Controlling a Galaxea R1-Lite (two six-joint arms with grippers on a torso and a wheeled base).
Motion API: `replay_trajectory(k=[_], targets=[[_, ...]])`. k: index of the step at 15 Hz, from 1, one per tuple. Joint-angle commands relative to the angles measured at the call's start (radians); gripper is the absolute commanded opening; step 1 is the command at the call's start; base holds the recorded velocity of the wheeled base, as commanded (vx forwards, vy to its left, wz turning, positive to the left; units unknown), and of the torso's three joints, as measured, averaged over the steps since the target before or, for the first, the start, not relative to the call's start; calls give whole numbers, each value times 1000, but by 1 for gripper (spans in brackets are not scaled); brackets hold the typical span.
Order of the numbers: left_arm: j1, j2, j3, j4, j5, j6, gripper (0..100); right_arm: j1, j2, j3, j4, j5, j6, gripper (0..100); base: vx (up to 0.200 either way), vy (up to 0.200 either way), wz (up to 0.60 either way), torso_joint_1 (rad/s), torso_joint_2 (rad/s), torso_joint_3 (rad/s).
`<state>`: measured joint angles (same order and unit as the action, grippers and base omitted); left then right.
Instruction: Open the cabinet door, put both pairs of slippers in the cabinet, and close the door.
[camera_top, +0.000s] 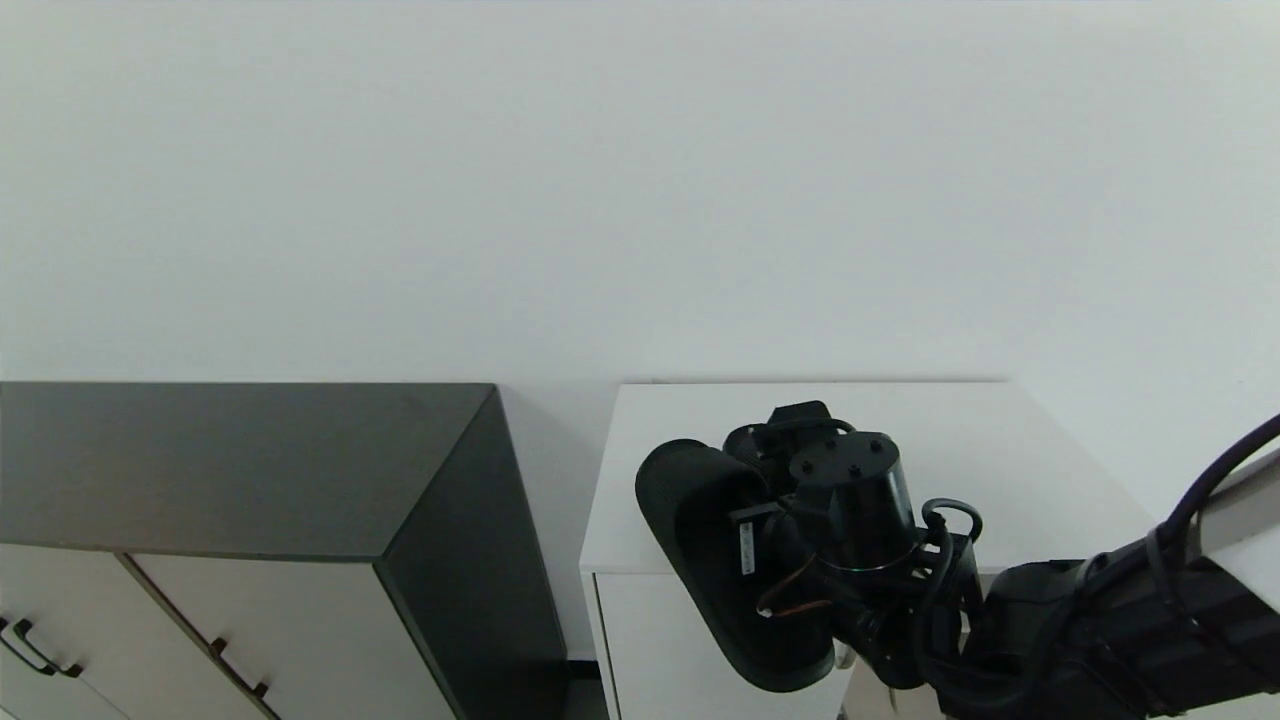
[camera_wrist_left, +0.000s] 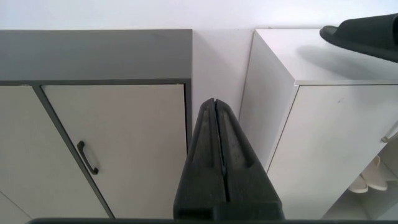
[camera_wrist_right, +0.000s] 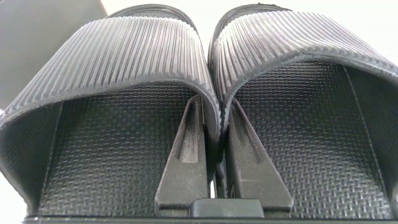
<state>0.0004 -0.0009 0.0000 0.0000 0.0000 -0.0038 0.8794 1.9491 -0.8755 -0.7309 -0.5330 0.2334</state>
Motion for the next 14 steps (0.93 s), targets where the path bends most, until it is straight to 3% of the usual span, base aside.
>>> replay_trajectory(k=[1,12,14], targets=[[0,1,0,0,0,-1,0,1,-1,-2,-1,-2,-2,0,-200,0,0,2,2,2],[1,1,0,0,0,-2,0,3,1,1,-1,-5,-2,0,-200,0,0,2,3,2],[1,1,0,0,0,-4,0,3,1,4,1,-5,-2,0,0,0,0,0,0,0]])
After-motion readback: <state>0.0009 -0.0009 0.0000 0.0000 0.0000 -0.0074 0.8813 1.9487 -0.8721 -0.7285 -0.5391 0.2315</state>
